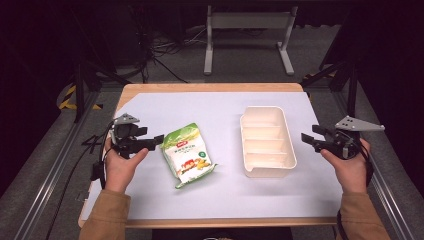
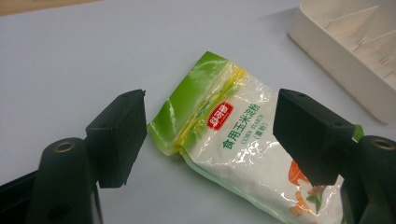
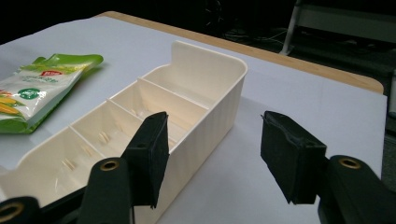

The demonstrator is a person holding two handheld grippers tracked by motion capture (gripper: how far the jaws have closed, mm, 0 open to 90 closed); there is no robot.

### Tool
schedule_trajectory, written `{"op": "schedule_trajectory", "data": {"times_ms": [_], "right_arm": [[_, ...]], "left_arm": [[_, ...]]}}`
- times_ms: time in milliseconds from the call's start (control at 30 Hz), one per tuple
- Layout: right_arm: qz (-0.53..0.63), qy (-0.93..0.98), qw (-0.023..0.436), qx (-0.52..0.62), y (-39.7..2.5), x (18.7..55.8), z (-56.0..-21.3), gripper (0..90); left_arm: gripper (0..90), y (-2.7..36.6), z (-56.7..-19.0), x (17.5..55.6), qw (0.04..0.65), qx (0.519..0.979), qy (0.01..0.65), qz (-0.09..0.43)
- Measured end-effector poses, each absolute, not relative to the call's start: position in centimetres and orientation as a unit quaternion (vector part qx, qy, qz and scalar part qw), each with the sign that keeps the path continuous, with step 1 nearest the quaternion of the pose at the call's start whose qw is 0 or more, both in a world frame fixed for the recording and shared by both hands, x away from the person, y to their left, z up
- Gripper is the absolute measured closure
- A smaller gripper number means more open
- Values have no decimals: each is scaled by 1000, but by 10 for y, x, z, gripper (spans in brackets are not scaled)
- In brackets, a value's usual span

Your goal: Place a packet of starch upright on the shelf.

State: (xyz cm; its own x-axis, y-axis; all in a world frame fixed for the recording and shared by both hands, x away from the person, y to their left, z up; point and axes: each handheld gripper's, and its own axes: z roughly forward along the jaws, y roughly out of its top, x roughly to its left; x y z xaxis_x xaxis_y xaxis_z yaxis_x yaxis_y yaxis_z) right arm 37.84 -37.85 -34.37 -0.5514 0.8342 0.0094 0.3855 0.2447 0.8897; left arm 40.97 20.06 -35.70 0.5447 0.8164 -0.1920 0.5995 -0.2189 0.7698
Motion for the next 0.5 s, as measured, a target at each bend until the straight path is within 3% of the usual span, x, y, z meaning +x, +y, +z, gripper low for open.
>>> {"op": "schedule_trajectory", "data": {"times_ms": [500], "right_arm": [[448, 753, 237, 419, -385, 373, -352, 407]], "left_arm": [[270, 192, -389, 435, 391, 780, 482, 83]]}}
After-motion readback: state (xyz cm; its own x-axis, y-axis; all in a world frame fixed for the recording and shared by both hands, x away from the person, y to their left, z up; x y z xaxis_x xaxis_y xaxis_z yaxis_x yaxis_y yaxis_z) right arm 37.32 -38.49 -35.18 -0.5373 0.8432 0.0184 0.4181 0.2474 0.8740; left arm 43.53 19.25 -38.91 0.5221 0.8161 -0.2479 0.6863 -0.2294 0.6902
